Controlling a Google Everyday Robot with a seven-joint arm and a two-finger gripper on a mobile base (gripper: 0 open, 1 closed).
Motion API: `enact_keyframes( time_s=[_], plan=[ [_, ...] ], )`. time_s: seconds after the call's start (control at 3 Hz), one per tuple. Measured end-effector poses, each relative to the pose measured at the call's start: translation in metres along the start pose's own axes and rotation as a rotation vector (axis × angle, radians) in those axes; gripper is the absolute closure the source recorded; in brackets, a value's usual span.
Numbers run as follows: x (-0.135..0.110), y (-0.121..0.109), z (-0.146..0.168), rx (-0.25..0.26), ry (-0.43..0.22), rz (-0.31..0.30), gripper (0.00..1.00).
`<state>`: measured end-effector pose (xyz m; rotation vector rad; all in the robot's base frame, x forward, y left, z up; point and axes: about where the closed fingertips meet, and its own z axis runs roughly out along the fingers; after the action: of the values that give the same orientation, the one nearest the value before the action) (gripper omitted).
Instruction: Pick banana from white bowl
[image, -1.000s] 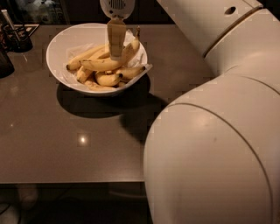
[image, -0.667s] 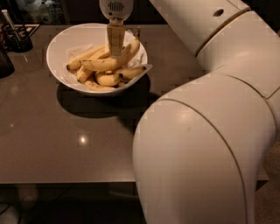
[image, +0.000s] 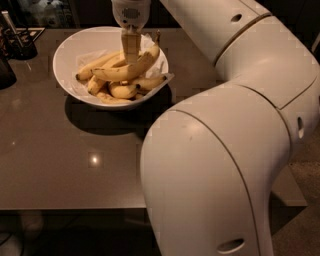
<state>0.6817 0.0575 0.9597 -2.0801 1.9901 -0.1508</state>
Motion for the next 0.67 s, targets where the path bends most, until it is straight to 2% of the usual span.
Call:
enact_keyframes(
  time_s=[0.67],
  plan=[
    [0.0025, 0.0054, 0.0177, -0.043, 0.005, -0.004, 0.48]
  ],
)
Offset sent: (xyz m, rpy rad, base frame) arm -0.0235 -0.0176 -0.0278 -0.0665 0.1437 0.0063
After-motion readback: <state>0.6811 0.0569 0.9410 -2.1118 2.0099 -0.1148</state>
